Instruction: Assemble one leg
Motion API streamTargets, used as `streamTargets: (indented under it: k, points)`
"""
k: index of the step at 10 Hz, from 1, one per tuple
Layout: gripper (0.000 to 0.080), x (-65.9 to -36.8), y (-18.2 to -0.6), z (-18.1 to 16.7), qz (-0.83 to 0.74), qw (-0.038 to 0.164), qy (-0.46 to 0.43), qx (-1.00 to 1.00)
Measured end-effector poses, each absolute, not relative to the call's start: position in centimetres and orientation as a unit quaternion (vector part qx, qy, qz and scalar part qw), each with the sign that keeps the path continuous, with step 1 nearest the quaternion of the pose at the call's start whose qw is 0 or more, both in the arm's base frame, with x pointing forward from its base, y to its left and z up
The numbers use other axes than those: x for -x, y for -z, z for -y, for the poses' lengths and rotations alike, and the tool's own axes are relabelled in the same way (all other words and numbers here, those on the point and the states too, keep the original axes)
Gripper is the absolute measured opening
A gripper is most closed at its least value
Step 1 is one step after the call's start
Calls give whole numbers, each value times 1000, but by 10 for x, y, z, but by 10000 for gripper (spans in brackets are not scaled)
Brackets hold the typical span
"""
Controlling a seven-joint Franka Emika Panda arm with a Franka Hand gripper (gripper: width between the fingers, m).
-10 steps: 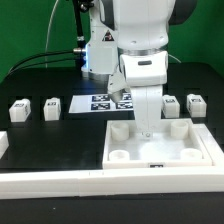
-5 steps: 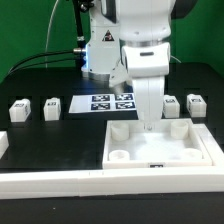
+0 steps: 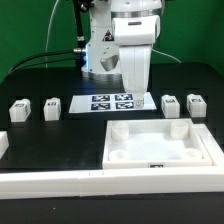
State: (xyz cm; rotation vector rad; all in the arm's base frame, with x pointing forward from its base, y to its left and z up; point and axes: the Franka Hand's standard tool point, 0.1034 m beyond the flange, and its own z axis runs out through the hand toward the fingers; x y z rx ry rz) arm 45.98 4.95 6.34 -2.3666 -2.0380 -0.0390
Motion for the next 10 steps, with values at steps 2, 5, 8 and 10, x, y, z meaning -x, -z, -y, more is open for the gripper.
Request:
streamTargets:
  k: [2,5,8,10]
  points:
    - [648,-460,-63,-50,579,11,12,815]
    - [648,-457,-61,-42,451,12,19,892]
    - [648,-441,-57,-62,261,24,26,965]
    - [648,-433,-55,-87,129,36,25,991]
